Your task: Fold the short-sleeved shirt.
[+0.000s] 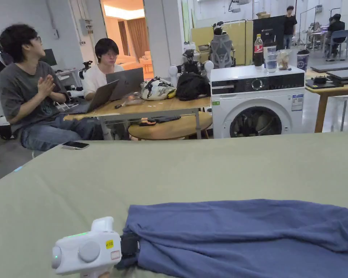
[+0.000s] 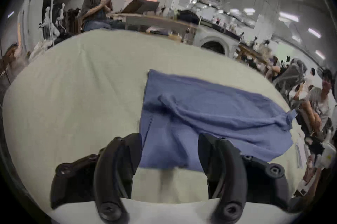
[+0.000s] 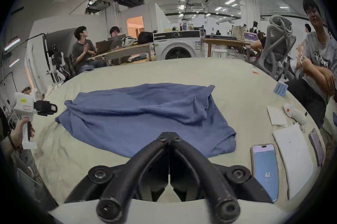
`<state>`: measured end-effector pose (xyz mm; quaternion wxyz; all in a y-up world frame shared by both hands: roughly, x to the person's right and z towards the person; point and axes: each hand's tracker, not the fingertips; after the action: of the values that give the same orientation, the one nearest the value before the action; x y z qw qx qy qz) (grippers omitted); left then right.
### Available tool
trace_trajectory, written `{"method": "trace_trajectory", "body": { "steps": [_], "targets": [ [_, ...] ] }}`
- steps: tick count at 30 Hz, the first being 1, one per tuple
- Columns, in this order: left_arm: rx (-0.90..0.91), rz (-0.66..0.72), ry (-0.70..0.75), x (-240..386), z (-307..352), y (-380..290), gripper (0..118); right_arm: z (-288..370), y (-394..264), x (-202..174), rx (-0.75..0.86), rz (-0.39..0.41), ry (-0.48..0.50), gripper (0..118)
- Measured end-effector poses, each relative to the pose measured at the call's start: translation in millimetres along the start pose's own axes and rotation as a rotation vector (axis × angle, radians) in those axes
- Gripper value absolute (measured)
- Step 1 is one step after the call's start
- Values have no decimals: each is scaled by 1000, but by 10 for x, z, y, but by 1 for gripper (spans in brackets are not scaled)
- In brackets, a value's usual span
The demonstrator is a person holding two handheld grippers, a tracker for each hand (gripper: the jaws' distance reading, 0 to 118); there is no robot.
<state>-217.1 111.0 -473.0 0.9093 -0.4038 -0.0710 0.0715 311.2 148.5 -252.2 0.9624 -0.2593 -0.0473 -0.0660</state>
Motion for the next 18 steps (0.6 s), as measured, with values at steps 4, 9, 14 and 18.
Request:
{"method": "trace_trajectory", "body": {
  "steps": [4, 9, 14, 18],
  "targets": [
    [-89, 55, 33, 48, -344, -35, 62, -8, -31, 209, -28, -3, -57, 0],
    [-134, -118, 9, 547, -156, -75, 10, -205, 35, 453, -63, -99, -97, 0],
    [-156, -170, 78, 673, -148, -85, 4, -661, 199, 595, -143, -179, -86, 63],
    [-160, -144, 51, 641, -87, -95, 4, -1229, 237, 715, -265, -212, -200, 69]
  ]
}}
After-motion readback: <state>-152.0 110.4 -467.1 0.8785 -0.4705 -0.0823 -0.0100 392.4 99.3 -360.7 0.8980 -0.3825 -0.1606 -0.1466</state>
